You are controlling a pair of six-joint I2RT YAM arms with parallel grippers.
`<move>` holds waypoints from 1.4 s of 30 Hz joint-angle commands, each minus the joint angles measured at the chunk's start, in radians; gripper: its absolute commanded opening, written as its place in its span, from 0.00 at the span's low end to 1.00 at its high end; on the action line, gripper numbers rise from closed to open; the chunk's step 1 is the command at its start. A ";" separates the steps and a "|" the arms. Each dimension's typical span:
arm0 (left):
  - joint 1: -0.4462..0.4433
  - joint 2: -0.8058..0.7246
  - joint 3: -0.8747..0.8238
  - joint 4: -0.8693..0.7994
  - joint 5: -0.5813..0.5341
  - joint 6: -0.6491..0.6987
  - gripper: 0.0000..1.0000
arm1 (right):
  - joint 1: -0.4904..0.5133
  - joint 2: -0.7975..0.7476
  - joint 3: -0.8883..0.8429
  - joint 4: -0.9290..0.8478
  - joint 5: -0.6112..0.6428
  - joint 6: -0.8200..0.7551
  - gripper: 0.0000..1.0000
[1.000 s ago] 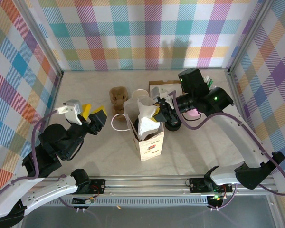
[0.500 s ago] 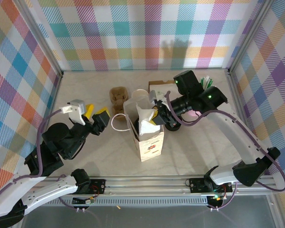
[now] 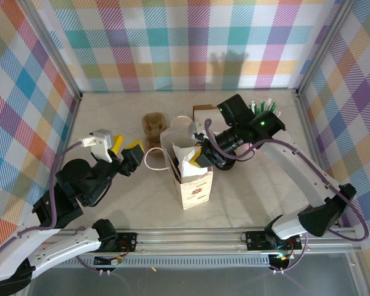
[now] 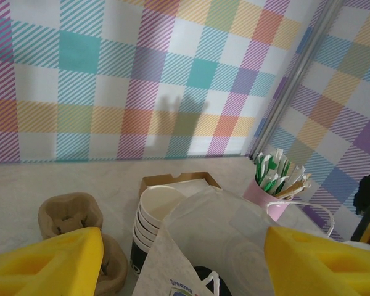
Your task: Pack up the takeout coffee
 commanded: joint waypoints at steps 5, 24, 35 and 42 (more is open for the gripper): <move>-0.005 0.009 0.022 -0.011 0.012 0.024 0.70 | 0.026 -0.002 -0.042 -0.022 0.046 -0.030 0.16; -0.005 -0.005 0.007 -0.007 0.012 0.025 0.72 | 0.068 -0.004 -0.058 -0.069 0.097 -0.048 0.29; -0.006 -0.010 0.017 -0.013 0.007 0.034 0.71 | 0.076 -0.046 -0.012 -0.009 0.112 -0.018 0.30; -0.005 0.052 0.069 -0.022 0.007 0.096 0.71 | 0.070 -0.139 -0.023 0.250 0.177 0.087 0.34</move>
